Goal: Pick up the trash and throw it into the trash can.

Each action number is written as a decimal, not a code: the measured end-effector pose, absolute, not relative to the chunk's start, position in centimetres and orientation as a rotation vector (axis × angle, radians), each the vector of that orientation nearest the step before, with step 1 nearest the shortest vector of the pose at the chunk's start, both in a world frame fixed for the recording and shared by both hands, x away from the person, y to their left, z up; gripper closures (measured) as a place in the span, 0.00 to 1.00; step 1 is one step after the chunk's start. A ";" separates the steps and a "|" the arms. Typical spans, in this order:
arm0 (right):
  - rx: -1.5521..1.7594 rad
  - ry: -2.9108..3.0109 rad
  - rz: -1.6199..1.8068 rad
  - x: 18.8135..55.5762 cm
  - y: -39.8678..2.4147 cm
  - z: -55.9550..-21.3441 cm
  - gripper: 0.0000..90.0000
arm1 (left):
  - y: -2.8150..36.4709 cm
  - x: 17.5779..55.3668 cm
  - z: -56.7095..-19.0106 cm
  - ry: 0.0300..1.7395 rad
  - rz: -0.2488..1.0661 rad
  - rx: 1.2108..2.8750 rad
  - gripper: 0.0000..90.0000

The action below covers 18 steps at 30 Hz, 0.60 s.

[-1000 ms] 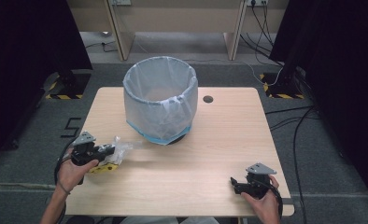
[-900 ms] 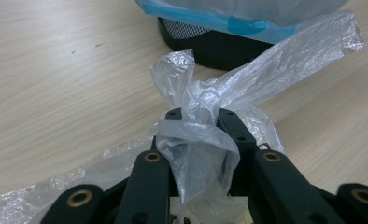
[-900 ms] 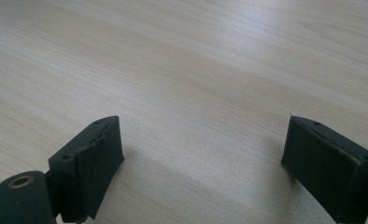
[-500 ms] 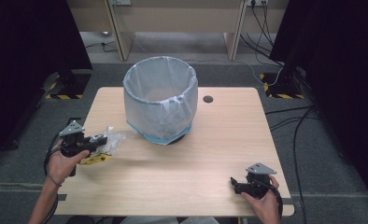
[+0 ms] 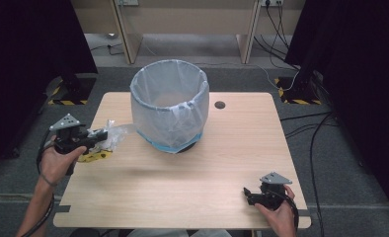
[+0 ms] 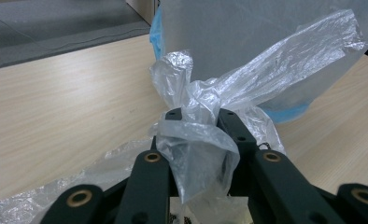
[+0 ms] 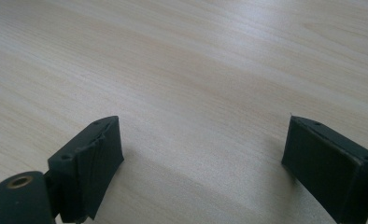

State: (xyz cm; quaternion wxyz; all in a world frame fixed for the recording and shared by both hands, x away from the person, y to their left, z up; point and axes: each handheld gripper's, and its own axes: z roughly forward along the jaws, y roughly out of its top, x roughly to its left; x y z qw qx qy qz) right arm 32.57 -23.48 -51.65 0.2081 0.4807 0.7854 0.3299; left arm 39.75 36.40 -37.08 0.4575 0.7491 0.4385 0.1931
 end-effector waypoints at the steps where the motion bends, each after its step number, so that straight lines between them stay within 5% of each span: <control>1: 1.338 2.189 0.916 32.6 -23.5 -51.6 0.13 | 36.5 39.8 -36.7 1.082 0.483 1.843 0.82; 18: 1.338 2.188 0.914 32.6 -23.5 -51.6 0.13 | 36.7 41.7 -31.2 1.023 0.513 1.827 0.82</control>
